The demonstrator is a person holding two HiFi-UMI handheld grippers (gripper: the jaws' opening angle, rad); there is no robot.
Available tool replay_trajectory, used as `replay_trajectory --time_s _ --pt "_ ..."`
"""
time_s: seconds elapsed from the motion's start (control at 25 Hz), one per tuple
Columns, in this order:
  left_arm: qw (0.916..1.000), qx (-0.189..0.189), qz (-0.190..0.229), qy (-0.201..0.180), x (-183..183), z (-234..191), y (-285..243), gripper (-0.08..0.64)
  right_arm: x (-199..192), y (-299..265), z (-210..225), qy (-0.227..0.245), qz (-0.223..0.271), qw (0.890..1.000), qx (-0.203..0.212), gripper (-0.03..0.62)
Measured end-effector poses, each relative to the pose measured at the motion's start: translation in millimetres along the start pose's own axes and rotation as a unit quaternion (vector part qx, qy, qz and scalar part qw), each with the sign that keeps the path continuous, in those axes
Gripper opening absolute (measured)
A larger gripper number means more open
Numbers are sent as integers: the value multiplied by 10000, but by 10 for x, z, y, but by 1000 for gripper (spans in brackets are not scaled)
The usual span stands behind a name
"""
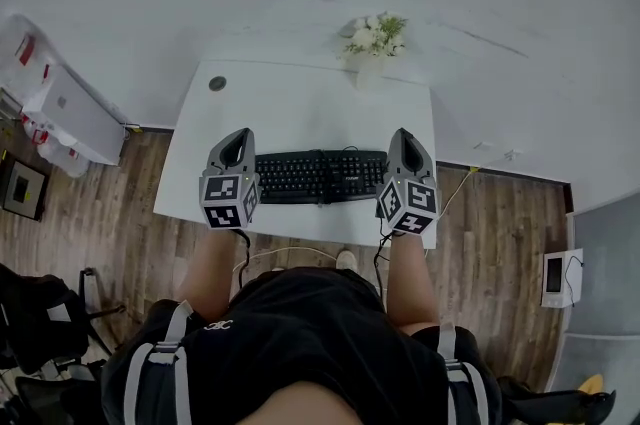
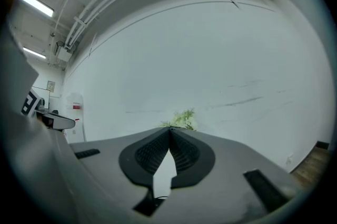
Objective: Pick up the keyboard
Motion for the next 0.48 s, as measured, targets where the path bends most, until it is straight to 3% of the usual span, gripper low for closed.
replay_trajectory --time_s 0.08,0.12,0.2,0.48 --pt "10000 -43 -73 33 -30 17 -52 22 -35 -35 49 0 11 10000 16 43" --pt "9999 -77 -147 36 -58 23 -84 94 -64 -61 65 -18 -17 10000 84 97" --pt "9993 -85 -362 22 -144 19 -151 164 -135 -114 103 -14 -138 9997 185 121" --pt "9944 194 -1032 90 -564 -133 -284 166 -448 -252 260 129 -470 9986 208 121"
Point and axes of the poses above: the fingertips, and each gripper's own axes: y backward along the fingers, z to its right, x out of its top, the point moved 5 cm from there along y, backward along the fingers, and after that the axes turned 3 degrees about z, right-handed, at the moved point
